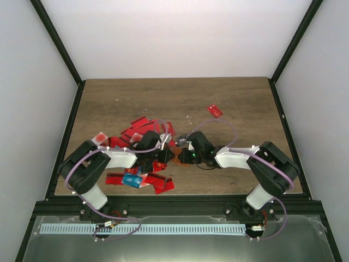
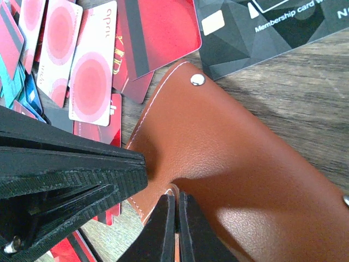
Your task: Put the credit cards into the card holder
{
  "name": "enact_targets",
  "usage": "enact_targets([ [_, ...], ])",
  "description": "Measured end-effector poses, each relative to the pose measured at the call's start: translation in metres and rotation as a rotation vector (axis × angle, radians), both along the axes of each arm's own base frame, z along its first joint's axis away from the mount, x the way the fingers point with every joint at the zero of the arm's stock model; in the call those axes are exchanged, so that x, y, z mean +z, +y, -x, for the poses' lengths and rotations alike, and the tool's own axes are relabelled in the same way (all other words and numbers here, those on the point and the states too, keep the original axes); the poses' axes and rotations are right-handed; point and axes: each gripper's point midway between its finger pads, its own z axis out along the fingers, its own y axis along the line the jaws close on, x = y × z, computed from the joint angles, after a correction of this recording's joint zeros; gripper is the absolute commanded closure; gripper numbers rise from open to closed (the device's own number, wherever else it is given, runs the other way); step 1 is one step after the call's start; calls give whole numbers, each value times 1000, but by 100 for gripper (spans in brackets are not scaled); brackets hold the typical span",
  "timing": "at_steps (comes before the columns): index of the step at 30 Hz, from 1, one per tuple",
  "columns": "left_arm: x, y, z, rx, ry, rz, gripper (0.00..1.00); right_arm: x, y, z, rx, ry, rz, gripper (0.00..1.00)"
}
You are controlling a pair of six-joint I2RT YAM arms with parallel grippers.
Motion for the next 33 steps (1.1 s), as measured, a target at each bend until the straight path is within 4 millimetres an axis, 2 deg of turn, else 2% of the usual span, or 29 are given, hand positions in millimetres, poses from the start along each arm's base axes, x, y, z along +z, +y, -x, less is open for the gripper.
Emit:
enact_targets([
  [19,-1,-2,-6,40,-16,-100,96,-3,-1,3,-137,120,-68,99],
  [25,-1,-8,-15,49,-28,-107,96,0,-10,5,-202,163,-40,99],
  [27,-4,-5,-22,75,-45,-133,96,-2,-15,9,-222,186,-24,99],
  [29,-15,6,-25,103,-38,-182,96,-2,-20,14,-242,213,-12,99],
  [33,-14,9,-29,117,-56,-204,96,-4,-20,16,-272,246,-21,99],
])
